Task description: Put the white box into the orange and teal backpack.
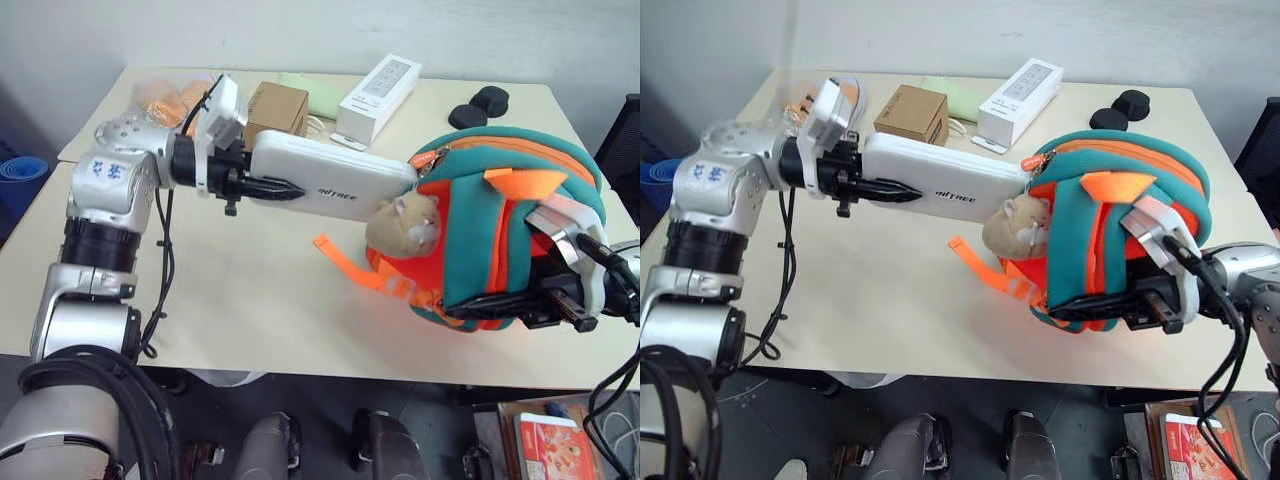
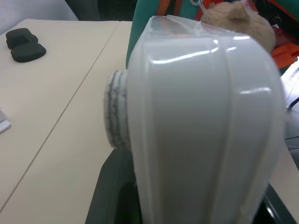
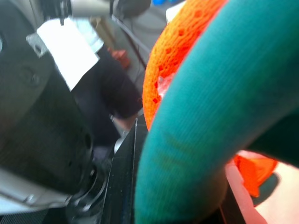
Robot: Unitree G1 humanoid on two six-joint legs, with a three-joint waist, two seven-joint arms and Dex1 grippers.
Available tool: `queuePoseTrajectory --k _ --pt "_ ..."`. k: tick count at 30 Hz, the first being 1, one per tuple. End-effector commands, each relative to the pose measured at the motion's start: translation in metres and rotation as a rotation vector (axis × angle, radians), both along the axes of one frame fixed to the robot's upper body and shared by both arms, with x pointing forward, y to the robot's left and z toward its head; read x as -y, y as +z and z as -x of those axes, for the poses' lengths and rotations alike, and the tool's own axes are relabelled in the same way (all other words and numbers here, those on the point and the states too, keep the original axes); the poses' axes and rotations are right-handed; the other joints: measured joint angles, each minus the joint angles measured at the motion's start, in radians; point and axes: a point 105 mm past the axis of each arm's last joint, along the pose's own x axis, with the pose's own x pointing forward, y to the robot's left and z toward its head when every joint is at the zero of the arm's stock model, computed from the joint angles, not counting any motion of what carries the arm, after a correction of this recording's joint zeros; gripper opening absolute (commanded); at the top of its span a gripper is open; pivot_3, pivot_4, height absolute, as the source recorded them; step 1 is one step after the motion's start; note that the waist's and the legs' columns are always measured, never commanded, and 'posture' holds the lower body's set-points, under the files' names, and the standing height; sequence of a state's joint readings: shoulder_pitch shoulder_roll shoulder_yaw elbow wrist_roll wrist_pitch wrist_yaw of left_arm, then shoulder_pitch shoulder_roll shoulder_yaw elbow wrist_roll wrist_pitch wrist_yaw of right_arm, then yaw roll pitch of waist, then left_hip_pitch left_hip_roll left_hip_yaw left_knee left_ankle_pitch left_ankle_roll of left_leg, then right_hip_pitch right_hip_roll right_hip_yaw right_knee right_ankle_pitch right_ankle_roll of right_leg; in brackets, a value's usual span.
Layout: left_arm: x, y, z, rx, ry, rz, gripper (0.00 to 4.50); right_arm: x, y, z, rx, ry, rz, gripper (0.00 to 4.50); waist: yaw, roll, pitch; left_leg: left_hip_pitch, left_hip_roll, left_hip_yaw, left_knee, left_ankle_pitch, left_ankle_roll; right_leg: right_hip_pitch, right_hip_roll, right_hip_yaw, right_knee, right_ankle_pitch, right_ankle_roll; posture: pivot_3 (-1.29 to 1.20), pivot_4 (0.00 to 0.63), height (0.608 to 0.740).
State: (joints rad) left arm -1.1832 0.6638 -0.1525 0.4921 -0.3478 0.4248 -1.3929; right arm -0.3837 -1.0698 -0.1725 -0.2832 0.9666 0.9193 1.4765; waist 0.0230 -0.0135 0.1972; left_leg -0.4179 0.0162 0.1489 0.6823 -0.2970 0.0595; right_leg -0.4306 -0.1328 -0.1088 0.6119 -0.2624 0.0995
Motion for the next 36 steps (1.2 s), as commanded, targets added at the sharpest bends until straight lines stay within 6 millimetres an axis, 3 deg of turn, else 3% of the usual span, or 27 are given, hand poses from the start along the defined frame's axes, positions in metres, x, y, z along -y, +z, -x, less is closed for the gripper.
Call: queuePoseTrajectory --k 1,10,20,26,31,35,36 --pt "0.001 0.019 0.003 0.049 -0.045 -0.009 1.22 -0.001 0.007 0.01 0.036 0.069 0.029 0.0 0.0 0.0 0.0 -0.001 0.0 0.0 0.0 0.0 0.001 0.0 0.0 0.0 0.0 0.0 0.0 0.0 0.15 0.74" --pt "0.054 0.011 0.025 0.069 -0.249 -0.002 1.22 -0.01 -0.002 0.001 0.073 0.074 0.04 0.0 0.003 0.0 0.0 -0.004 -0.001 -0.001 0.002 0.0 0.002 0.0 0.001 -0.002 0.001 0.001 0.002 0.0 0.15 0.74" --pt "0.086 0.031 0.014 0.14 -0.269 0.04 1.22 -0.02 -0.006 -0.002 0.081 0.093 0.036 0.0 0.001 0.0 0.0 -0.004 -0.002 -0.002 0.004 0.0 0.003 0.0 0.0 -0.002 -0.001 0.002 0.003 0.0 0.15 0.74" --pt "0.109 -0.022 0.016 0.065 -0.321 -0.019 1.22 -0.024 0.0 0.0 0.101 0.103 0.027 0.0 -0.005 0.0 0.0 -0.004 -0.001 -0.002 0.004 0.0 0.003 0.0 0.0 -0.002 0.002 0.002 0.003 0.0 0.15 0.74" --pt "0.15 -0.064 0.019 0.031 -0.333 -0.026 1.22 -0.028 0.001 0.001 0.118 0.098 0.015 0.0 -0.001 0.0 0.0 -0.004 -0.001 -0.002 0.004 0.001 0.003 0.0 0.0 -0.002 0.0 0.002 0.003 0.0 0.15 0.74" --pt "0.184 -0.071 0.016 0.012 -0.298 0.016 1.22 -0.032 0.0 -0.005 0.132 0.058 0.005 0.0 0.006 0.0 0.0 -0.004 -0.001 -0.003 0.007 0.0 0.004 0.002 -0.002 -0.003 -0.001 0.002 0.003 0.0 0.15 0.74" --pt "0.188 -0.07 0.014 0.01 -0.282 0.021 1.57 -0.032 0.0 -0.007 0.137 0.037 -0.003 0.0 0.004 0.0 0.0 -0.004 -0.001 -0.004 0.008 -0.001 0.005 0.002 -0.003 -0.003 -0.001 0.002 0.003 0.0 0.15 0.74"
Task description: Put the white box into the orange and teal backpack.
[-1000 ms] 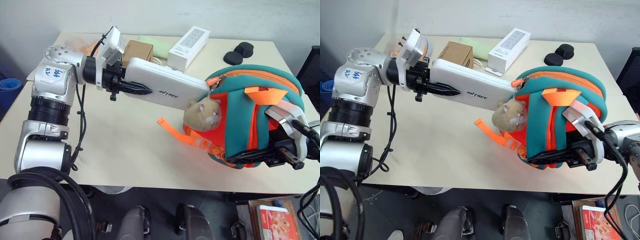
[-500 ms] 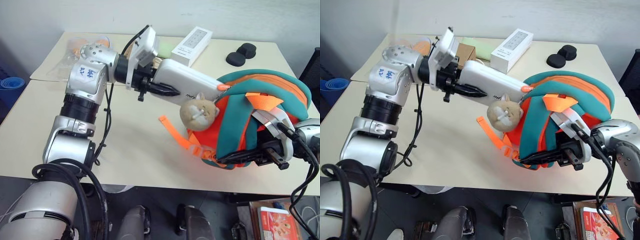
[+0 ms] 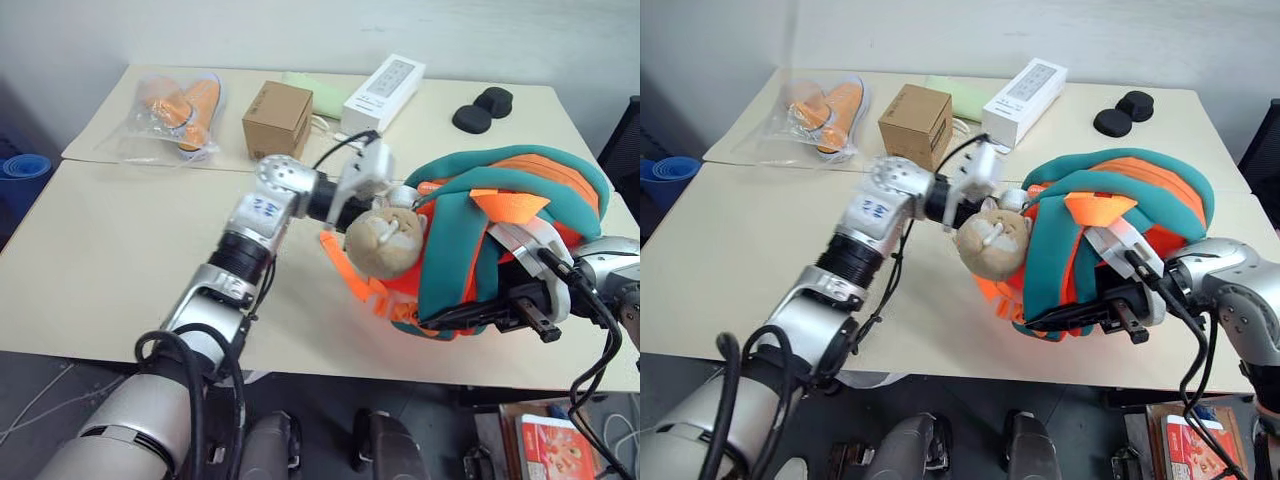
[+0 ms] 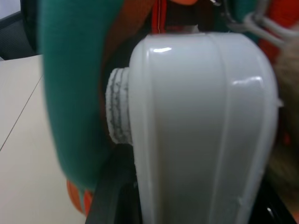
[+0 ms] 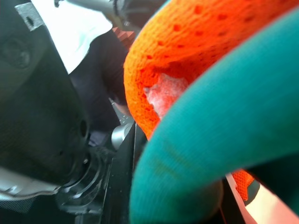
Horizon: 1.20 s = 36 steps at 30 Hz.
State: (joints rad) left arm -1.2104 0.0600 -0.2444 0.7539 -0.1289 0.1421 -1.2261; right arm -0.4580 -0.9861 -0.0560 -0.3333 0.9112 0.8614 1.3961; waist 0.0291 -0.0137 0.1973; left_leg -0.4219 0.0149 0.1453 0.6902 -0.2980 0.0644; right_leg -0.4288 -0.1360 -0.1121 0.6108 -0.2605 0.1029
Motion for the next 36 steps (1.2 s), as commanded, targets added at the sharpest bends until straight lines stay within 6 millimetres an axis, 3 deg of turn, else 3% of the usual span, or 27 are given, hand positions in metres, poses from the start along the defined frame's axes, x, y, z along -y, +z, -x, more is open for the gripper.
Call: queuePoseTrajectory --k 1,5,10,13,18,22,25,27,36 --pt "0.017 0.001 0.0 0.021 0.005 -0.011 1.93 -0.004 0.01 -0.002 0.06 -0.029 -0.032 0.0 -0.003 0.0 0.0 0.0 0.0 0.0 0.0 -0.001 0.0 0.0 -0.002 0.001 0.0 0.0 0.0 0.0 0.15 0.74" --pt "0.0 0.007 -0.003 0.027 -0.001 -0.02 3.03 -0.002 0.007 -0.009 0.066 -0.089 -0.032 0.0 -0.015 0.001 0.0 0.0 0.001 0.001 0.0 -0.001 -0.001 -0.001 -0.002 0.001 0.0 0.0 0.0 0.0 0.15 0.74" --pt "-0.079 0.029 0.0 0.018 0.016 -0.035 4.38 0.003 0.003 -0.01 0.054 -0.139 -0.044 0.0 -0.037 0.001 0.0 0.001 0.004 0.001 -0.001 -0.001 -0.004 -0.001 0.003 0.001 0.003 0.0 -0.001 0.0 0.15 0.74" --pt "-0.116 0.041 0.002 0.066 0.091 -0.039 4.47 0.005 -0.001 -0.012 0.052 -0.163 -0.046 0.0 -0.042 0.001 -0.001 0.001 0.005 0.002 -0.002 0.0 -0.005 -0.002 0.004 0.003 0.007 -0.001 -0.002 0.0 0.15 0.74" --pt "-0.152 0.067 0.021 0.069 0.139 -0.001 4.47 0.005 -0.003 -0.015 0.051 -0.19 -0.051 0.0 -0.026 0.001 0.0 0.001 0.002 0.0 0.001 0.0 -0.003 -0.001 0.004 0.001 0.008 -0.001 -0.002 0.0 0.15 0.74" --pt "-0.142 0.082 0.036 0.032 0.157 0.096 4.47 0.004 -0.005 -0.014 0.045 -0.193 -0.056 0.0 -0.023 0.001 0.0 0.0 0.0 -0.001 0.002 -0.002 -0.001 0.001 0.002 0.002 0.007 -0.001 -0.001 0.0 0.15 0.74" --pt "-0.128 0.072 0.031 0.117 0.218 0.074 4.47 0.003 -0.005 -0.013 0.042 -0.196 -0.06 0.0 -0.022 0.001 -0.001 0.001 0.0 -0.001 0.003 -0.002 0.0 0.002 0.003 0.003 0.008 0.0 -0.001 0.0 0.15 0.74" --pt "-0.12 0.073 0.03 0.072 0.232 0.104 4.47 0.002 -0.005 -0.013 0.039 -0.201 -0.064 0.0 -0.021 0.001 -0.001 0.001 0.0 0.0 0.003 -0.001 -0.001 0.001 0.004 0.002 0.008 0.0 0.0 0.0 0.15 0.74" --pt "-0.101 0.055 0.054 -0.027 0.095 0.042 4.47 0.004 -0.006 -0.015 0.038 -0.232 -0.063 0.0 -0.026 0.001 -0.001 0.001 0.001 0.0 0.003 -0.001 -0.001 0.001 0.004 0.003 0.009 0.0 -0.001 0.0 0.15 0.74"
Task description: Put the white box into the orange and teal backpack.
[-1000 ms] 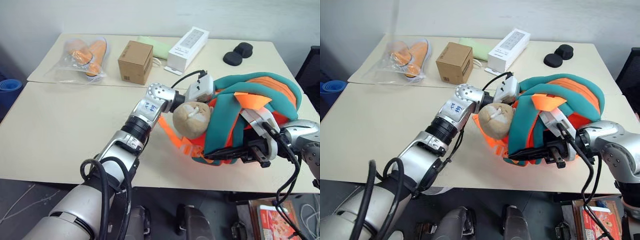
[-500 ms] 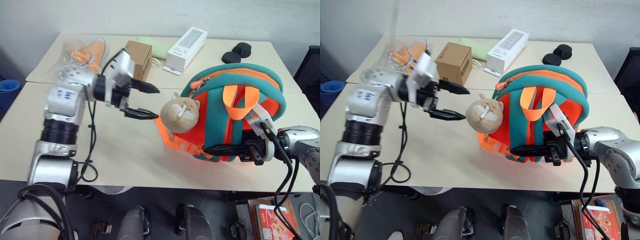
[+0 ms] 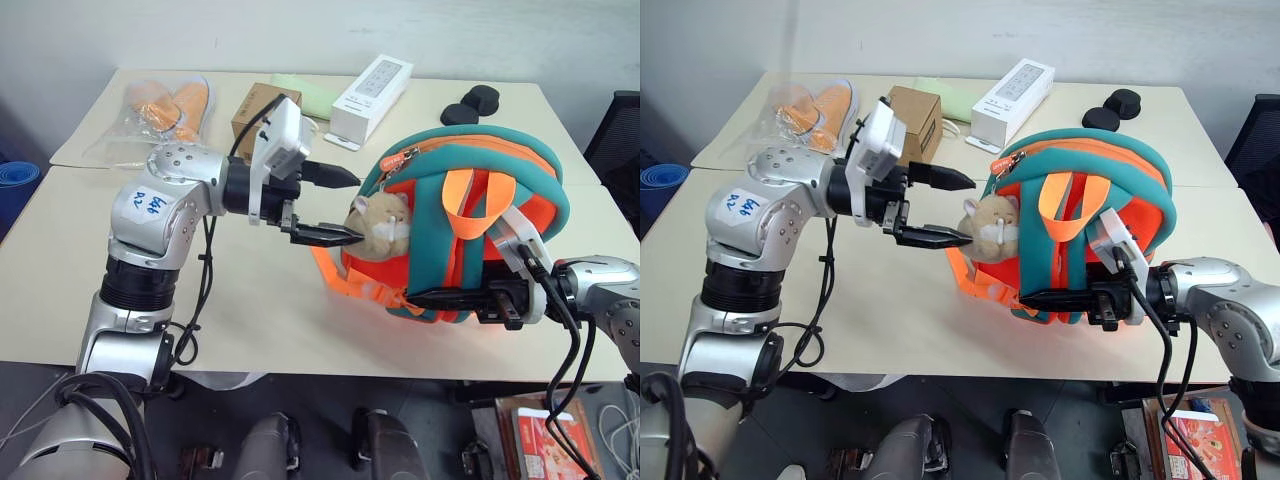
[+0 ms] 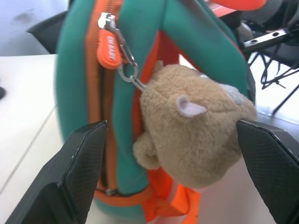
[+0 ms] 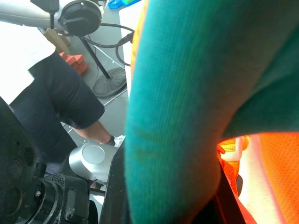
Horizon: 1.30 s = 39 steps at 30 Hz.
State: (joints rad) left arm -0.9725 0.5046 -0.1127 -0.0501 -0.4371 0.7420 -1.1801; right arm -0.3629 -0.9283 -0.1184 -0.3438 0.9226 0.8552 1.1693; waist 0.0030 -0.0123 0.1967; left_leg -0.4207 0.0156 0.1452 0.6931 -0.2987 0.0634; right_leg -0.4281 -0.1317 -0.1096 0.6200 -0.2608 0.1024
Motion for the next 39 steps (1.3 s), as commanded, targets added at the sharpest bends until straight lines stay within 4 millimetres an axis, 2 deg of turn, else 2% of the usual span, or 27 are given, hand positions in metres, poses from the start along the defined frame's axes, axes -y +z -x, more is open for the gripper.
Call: queuePoseTrajectory --k 1,6,9,13,22,28,30,33,36,39 --pt "0.007 0.002 0.02 0.011 -0.092 -0.012 4.47 -0.001 0.006 0.003 0.028 0.004 -0.015 0.0 -0.001 0.0 0.0 0.0 0.0 0.0 0.0 0.0 0.0 0.0 0.0 0.0 0.0 0.0 0.0 0.0 0.15 0.74" --pt "0.002 0.005 0.035 -0.037 -0.154 -0.026 4.47 -0.002 0.004 0.001 0.028 -0.011 -0.016 0.0 -0.002 0.0 0.0 0.0 0.0 0.0 0.0 0.0 0.0 0.0 0.0 0.0 0.0 0.0 0.0 0.0 0.15 0.74" --pt "0.002 0.003 0.032 -0.034 -0.129 -0.036 4.47 -0.002 0.004 0.001 0.027 -0.014 -0.019 0.0 -0.002 0.0 0.0 0.0 0.0 0.0 0.0 0.0 0.0 0.0 0.0 0.0 0.0 0.0 0.0 0.0 0.15 0.74" --pt "0.011 -0.014 0.016 -0.012 -0.04 -0.068 4.47 -0.004 0.004 -0.001 0.029 -0.015 -0.025 0.0 0.001 0.0 0.0 0.0 0.0 0.0 0.0 0.0 0.0 0.0 0.0 0.0 0.0 0.0 0.0 0.0 0.15 0.74" --pt "0.012 -0.019 0.006 -0.007 0.007 -0.039 1.87 -0.003 0.005 -0.001 0.032 -0.026 -0.032 0.0 0.0 0.0 0.0 0.0 0.0 0.0 0.0 0.0 0.0 0.0 0.0 0.0 0.0 0.0 0.0 0.0 0.15 0.74" --pt "0.001 -0.006 0.005 0.058 -0.019 -0.023 0.35 0.003 0.005 -0.003 0.028 -0.058 -0.036 0.0 0.0 0.0 0.0 0.0 0.0 0.0 0.0 0.0 0.0 0.0 -0.001 0.0 0.0 0.0 0.0 0.0 0.15 0.74" --pt "-0.015 0.007 -0.011 0.092 0.062 -0.043 0.15 0.007 0.002 -0.002 0.02 -0.072 -0.033 0.0 0.0 0.0 0.0 0.0 0.0 0.0 0.0 0.0 0.0 0.0 -0.001 0.0 0.0 0.0 0.0 0.0 0.15 0.74" --pt "-0.046 0.015 -0.03 0.136 0.149 -0.11 0.14 0.011 -0.001 0.0 0.008 -0.091 -0.035 0.0 -0.001 0.0 0.0 0.0 0.0 0.0 0.0 0.0 0.0 0.0 0.0 0.0 -0.001 0.0 0.0 0.0 0.15 0.74" --pt "-0.068 0.009 -0.037 0.169 0.174 -0.194 0.14 0.015 -0.003 0.0 0.001 -0.115 -0.038 0.0 -0.006 0.001 0.0 0.001 0.0 0.001 -0.002 0.0 0.0 -0.001 0.0 0.0 -0.001 0.0 0.0 0.0 0.15 0.74" --pt "-0.083 -0.011 -0.04 0.199 0.171 -0.306 0.14 0.018 -0.007 0.0 -0.012 -0.138 -0.049 0.0 -0.003 0.001 0.0 0.001 0.0 0.001 -0.002 0.0 0.0 -0.001 0.0 0.0 -0.001 0.0 0.0 0.0 0.15 0.74"
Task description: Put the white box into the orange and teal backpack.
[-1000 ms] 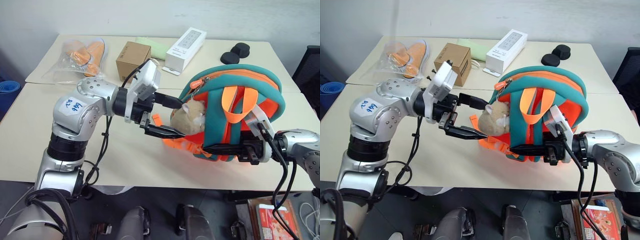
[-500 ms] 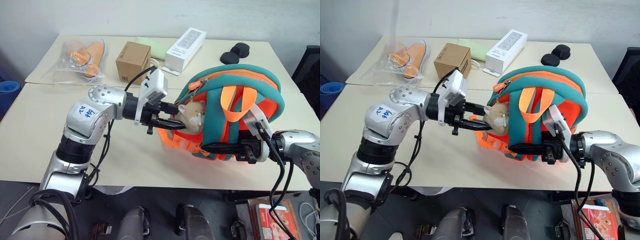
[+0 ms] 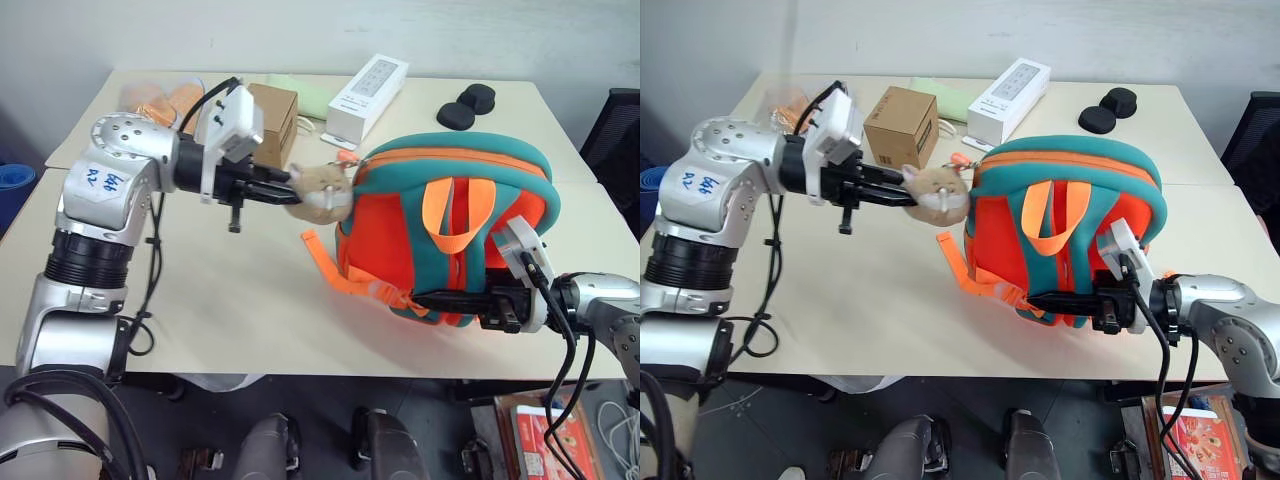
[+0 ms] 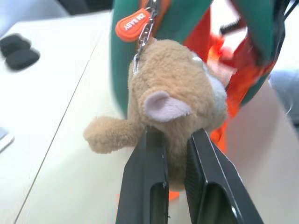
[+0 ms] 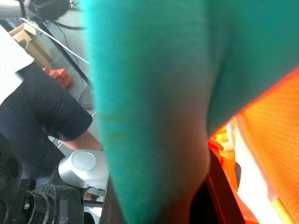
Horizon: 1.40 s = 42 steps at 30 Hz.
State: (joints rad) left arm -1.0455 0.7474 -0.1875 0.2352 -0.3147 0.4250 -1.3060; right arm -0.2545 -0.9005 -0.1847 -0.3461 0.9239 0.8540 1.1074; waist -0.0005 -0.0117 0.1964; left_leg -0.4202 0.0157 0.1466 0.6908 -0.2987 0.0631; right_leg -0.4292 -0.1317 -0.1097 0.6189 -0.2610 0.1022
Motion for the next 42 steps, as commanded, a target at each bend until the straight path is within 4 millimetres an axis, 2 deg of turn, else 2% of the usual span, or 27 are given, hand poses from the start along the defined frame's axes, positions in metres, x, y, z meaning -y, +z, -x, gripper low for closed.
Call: queuePoseTrajectory --k 1,7,11,14,17,20,23,25,29,32,35,38,39,42 --pt "-0.017 -0.021 -0.004 0.043 0.01 -0.132 0.14 0.006 0.006 0.002 0.027 -0.026 -0.02 0.0 0.0 0.0 0.0 0.0 0.0 0.0 0.0 0.0 0.0 0.0 0.0 0.0 0.0 0.0 0.0 0.0 0.15 0.74" --pt "-0.024 -0.084 -0.022 0.133 0.022 -0.366 0.14 0.006 0.004 0.004 0.026 -0.038 -0.029 0.0 0.002 0.0 0.0 0.0 0.0 0.0 0.001 0.0 0.0 0.0 -0.002 0.0 0.0 0.0 0.0 0.0 0.15 0.74" --pt "-0.01 -0.102 -0.031 0.178 0.005 -0.382 0.14 0.008 0.011 0.002 0.034 -0.04 -0.046 0.0 0.004 0.0 0.0 0.0 0.0 0.0 0.001 0.0 0.001 0.0 -0.005 0.0 -0.001 0.0 0.0 0.0 0.15 0.74" --pt "-0.002 -0.098 -0.041 0.202 0.039 -0.335 0.14 0.009 0.016 0.007 0.042 -0.013 -0.054 0.0 0.008 0.0 0.0 0.0 0.0 -0.001 0.001 0.0 0.001 0.0 -0.008 0.0 -0.001 0.0 0.0 0.0 0.15 0.74" --pt "0.007 -0.077 -0.043 0.163 0.039 -0.217 0.14 0.011 0.023 0.015 0.043 0.028 -0.077 0.0 0.012 0.0 0.0 0.0 0.0 0.0 0.001 -0.001 0.002 0.0 -0.007 0.0 -0.003 0.0 0.0 0.0 0.15 0.74" --pt "0.011 -0.047 -0.031 0.09 -0.024 -0.096 0.14 0.01 0.026 0.016 0.053 0.031 -0.079 0.0 0.013 0.0 0.0 -0.001 0.0 -0.001 0.001 -0.001 0.002 0.0 -0.007 -0.001 -0.001 0.0 0.0 0.0 0.15 0.74" --pt "0.009 -0.018 -0.022 0.047 -0.06 -0.024 0.14 0.01 0.028 0.014 0.059 0.026 -0.099 0.0 0.011 0.0 0.0 -0.001 0.0 -0.001 0.001 -0.001 0.002 0.0 -0.002 -0.001 0.0 0.0 0.0 0.0 0.15 0.74" --pt "-0.002 -0.009 -0.028 0.077 -0.023 -0.057 0.14 0.011 0.03 0.014 0.054 0.022 -0.127 0.0 0.01 0.0 0.0 -0.001 0.0 -0.001 0.001 -0.001 0.002 0.0 -0.001 -0.001 0.001 0.0 0.0 0.0 0.15 0.74" --pt "-0.027 -0.024 -0.039 0.124 0.037 -0.219 0.14 0.017 0.039 0.015 0.05 0.014 -0.2 0.0 0.01 0.0 0.0 -0.001 0.0 0.0 0.001 -0.001 0.002 0.0 -0.001 -0.001 0.0 0.0 0.0 0.0 0.15 0.74" --pt "-0.03 -0.046 -0.039 0.127 0.014 -0.297 0.14 0.02 0.049 0.017 0.059 0.017 -0.261 0.0 0.01 0.0 0.0 -0.001 0.0 0.0 0.001 -0.001 0.002 0.0 -0.001 -0.001 0.0 0.0 0.0 0.0 0.15 0.74" --pt "-0.021 -0.066 -0.04 0.153 -0.022 -0.345 0.14 0.021 0.056 0.019 0.072 0.025 -0.287 0.0 0.009 0.0 0.0 -0.001 0.0 0.0 0.001 -0.001 0.002 0.0 -0.001 0.0 0.0 0.0 0.0 0.0 0.15 0.74" --pt "-0.008 -0.079 -0.043 0.194 -0.039 -0.354 0.14 0.02 0.065 0.024 0.092 0.054 -0.308 0.0 0.011 0.0 0.0 -0.001 0.0 0.0 0.002 -0.001 0.002 0.0 -0.003 0.0 0.0 0.0 0.0 0.0 0.15 0.74" --pt "-0.005 -0.08 -0.044 0.204 -0.04 -0.35 0.14 0.02 0.067 0.026 0.096 0.062 -0.313 0.0 0.012 0.0 0.0 -0.001 0.0 0.0 0.002 -0.001 0.002 0.0 -0.004 0.0 0.0 0.0 0.0 0.0 0.15 0.74" --pt "0.004 -0.066 -0.05 0.195 -0.008 -0.267 0.14 0.021 0.076 0.029 0.129 0.074 -0.322 0.0 0.014 0.0 0.0 -0.001 0.0 -0.001 0.002 -0.001 0.002 0.0 -0.005 0.0 0.0 0.0 0.0 0.0 0.15 0.74"
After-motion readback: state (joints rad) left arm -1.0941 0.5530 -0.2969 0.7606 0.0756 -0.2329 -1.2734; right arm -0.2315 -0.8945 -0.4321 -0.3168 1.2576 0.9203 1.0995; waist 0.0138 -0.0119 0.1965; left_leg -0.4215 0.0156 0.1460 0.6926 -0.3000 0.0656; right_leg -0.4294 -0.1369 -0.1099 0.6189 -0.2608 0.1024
